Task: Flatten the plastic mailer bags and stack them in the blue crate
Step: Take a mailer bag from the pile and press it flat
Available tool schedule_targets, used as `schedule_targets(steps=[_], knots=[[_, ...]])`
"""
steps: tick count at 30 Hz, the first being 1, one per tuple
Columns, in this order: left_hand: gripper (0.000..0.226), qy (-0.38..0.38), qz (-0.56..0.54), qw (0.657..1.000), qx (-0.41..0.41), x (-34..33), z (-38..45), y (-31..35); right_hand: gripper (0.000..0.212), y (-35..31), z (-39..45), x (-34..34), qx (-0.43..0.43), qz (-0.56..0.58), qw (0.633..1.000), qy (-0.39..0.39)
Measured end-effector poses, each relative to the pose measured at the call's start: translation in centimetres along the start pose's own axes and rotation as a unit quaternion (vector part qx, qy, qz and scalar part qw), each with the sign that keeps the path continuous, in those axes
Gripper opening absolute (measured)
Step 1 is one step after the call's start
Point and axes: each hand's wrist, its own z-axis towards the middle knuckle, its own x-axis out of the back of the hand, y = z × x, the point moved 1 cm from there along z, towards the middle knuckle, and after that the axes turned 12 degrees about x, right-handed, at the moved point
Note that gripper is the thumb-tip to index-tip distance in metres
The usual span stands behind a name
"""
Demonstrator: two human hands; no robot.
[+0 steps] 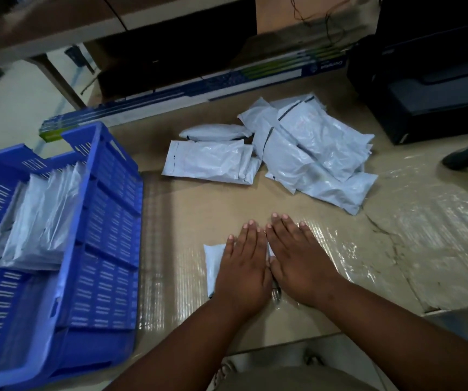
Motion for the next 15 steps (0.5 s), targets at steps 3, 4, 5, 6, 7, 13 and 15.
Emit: schedule_targets(steps=[3, 4, 5, 6, 7, 13, 15], knots=[[0.071, -0.023, -0.003, 1.000, -0.001, 0.3, 0.1, -0.2, 0.069, -0.3, 0.0, 0.7, -0.011, -0.006, 1.000, -0.023], [0.070, -0.017, 0.006, 1.000, -0.004, 0.6, 0.2, -0.1, 0.068, -0.4, 0.0, 1.0, -0.013, -0.016, 0.999, -0.030], [0.070, -0.009, 0.017, 1.000, -0.009, 1.2, 0.2, 0.0, 0.067, -0.5, 0.1, 1.3, -0.015, -0.029, 0.999, -0.033], [0.070, -0.002, 0.027, 0.999, -0.017, 1.7, 0.4, 0.2, 0.065, -0.7, 0.3, 1.7, -0.012, -0.039, 0.999, -0.032], [0.072, 0.004, 0.035, 0.999, -0.023, 2.1, 0.4, 0.2, 0.064, -1.0, 0.7, 2.0, -0.008, -0.045, 0.999, -0.026], [0.068, 0.028, 0.037, 0.999, -0.009, 2.6, -0.7, -3.1, 0.066, -3.8, 2.6, 1.7, 0.044, -0.023, 0.998, -0.029], [0.064, 0.025, 0.057, 0.998, -0.026, 2.1, -1.3, -3.8, 0.065, -3.8, 2.3, 0.6, 0.054, -0.022, 0.997, -0.050]])
